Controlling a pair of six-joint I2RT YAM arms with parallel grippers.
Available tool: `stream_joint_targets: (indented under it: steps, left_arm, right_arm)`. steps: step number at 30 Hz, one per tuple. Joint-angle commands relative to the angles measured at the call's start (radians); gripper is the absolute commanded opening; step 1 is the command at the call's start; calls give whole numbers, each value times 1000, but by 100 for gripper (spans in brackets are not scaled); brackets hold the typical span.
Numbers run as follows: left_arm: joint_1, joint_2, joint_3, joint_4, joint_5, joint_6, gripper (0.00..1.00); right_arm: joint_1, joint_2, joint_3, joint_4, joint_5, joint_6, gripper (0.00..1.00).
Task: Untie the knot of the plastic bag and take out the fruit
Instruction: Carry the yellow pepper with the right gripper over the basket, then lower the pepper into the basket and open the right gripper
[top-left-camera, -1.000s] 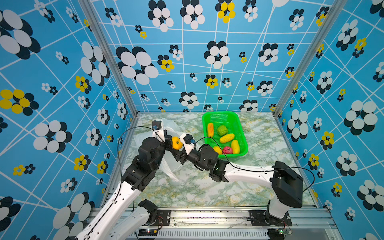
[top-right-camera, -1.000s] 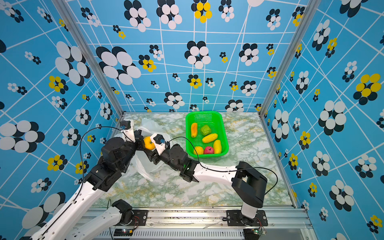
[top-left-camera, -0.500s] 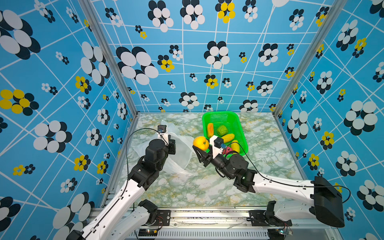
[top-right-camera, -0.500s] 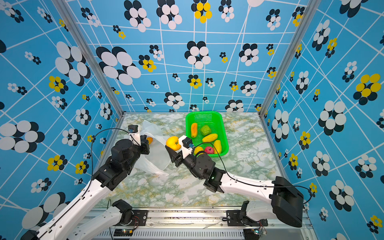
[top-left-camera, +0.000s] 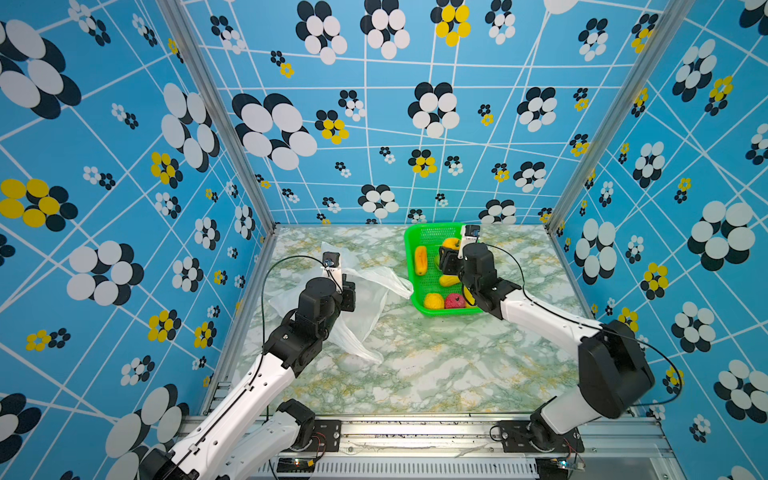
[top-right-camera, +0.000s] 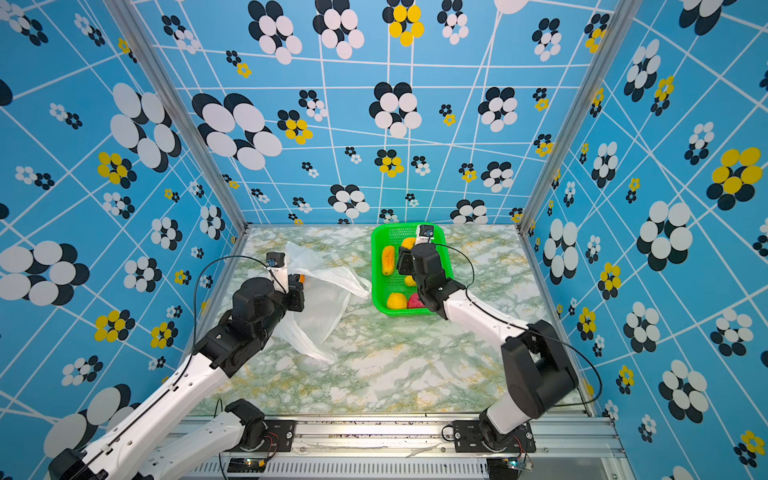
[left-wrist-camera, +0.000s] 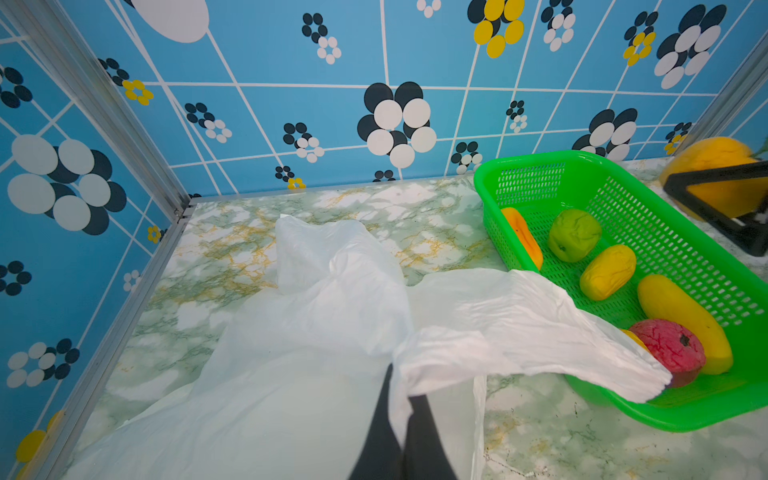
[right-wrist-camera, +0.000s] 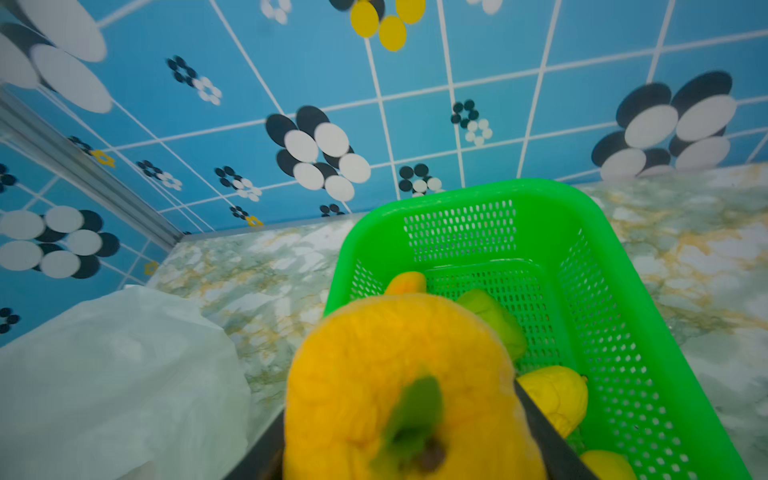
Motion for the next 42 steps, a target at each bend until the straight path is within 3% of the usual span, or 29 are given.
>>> stream_joint_targets:
  steps: [1, 4, 7, 12, 22, 27, 33, 38, 42]
  left_arm:
    - [5, 14, 14, 3, 21, -7, 0]
    - [5, 23, 17, 6, 24, -5, 0]
    - [5, 28, 19, 7, 20, -5, 0]
    - [5, 25, 22, 6, 27, -5, 0]
    - [5, 6, 9, 10, 41, -5, 0]
    - [5, -10, -2, 14, 50, -5, 0]
    - [6, -31, -18, 26, 85, 1, 0]
    - [5, -53, -33, 43, 111, 5, 0]
    - [5, -55, -35, 44, 111, 3, 0]
  right_arm:
    - [-10, 100, 91, -149, -52, 44, 21]
    - [-10, 186, 159, -158, -99, 32, 28]
    - [-10, 274, 255, -225, -143, 37, 27]
    - [-10, 366, 329, -279, -124, 37, 28]
    - [-10, 448, 395, -326, -91, 27, 42]
    - [-10, 445, 382, -325, -46, 30, 50]
    - [-10, 421, 357, -315, -46, 23, 68]
    - [-4, 332, 273, -266, -75, 20, 82]
    - [18, 228, 192, -234, -60, 6, 85]
